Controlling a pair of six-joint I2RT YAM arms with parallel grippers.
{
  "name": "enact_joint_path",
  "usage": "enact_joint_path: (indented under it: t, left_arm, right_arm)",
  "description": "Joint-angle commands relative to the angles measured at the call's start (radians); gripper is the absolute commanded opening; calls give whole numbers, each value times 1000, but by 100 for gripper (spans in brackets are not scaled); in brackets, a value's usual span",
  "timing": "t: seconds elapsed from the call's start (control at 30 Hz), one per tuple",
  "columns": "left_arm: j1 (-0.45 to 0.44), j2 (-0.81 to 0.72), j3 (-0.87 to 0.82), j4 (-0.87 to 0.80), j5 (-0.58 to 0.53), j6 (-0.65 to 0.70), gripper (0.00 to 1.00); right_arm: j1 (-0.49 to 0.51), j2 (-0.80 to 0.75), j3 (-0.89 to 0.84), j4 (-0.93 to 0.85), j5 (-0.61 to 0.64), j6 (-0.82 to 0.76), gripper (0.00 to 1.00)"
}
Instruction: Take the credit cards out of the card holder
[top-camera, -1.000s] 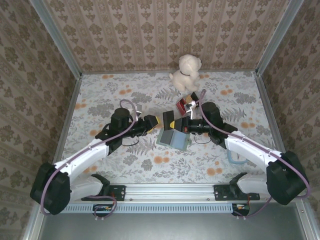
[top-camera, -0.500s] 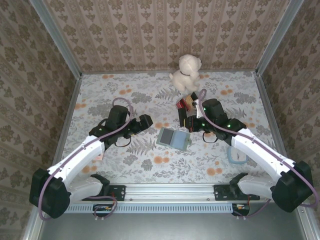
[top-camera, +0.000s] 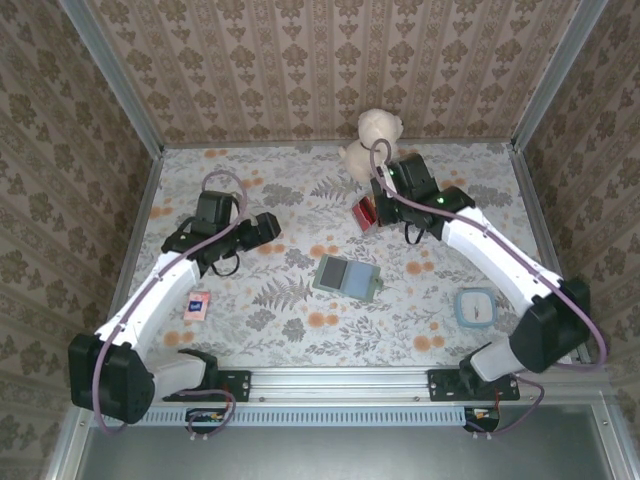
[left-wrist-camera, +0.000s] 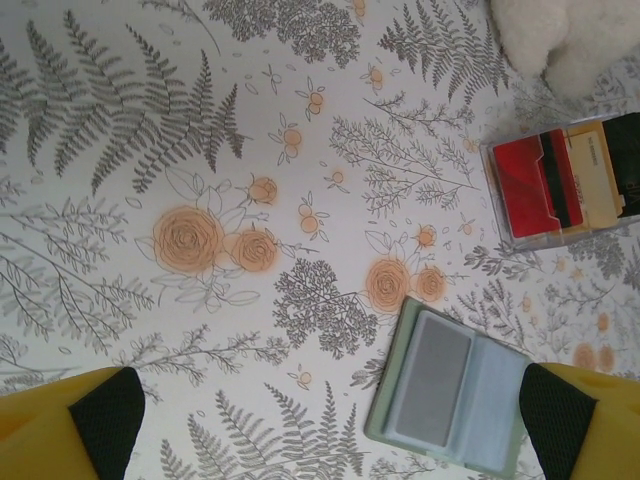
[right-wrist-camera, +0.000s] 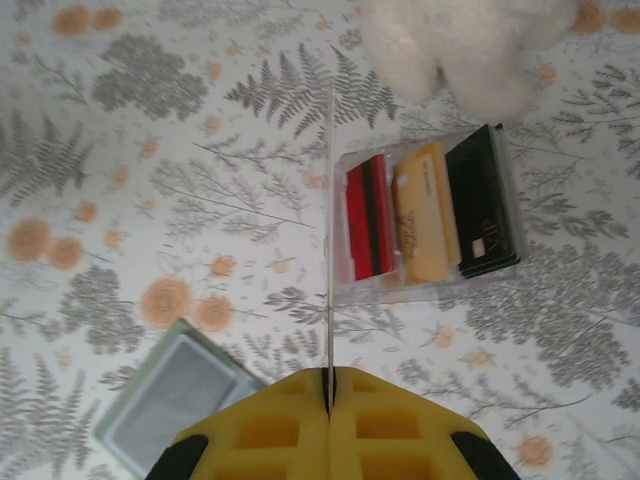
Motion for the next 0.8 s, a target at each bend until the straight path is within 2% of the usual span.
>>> enact_joint_path:
  t: [0.0, 0.27, 0.53, 0.77]
  left_arm:
    - [11, 39, 29, -14, 1, 87, 100]
    - [16, 153, 67, 19, 29, 99, 100]
    - [16, 180, 67, 53, 92, 111, 100]
    - [18, 179, 65, 42, 139, 129, 100]
  right_arm:
    - [-60, 88, 95, -85, 0, -145, 0]
    - [-140, 302, 245, -133, -12, -296, 0]
    - [-166, 423, 328, -162, -13, -302, 0]
    - [-175, 523, 397, -225, 43, -272, 0]
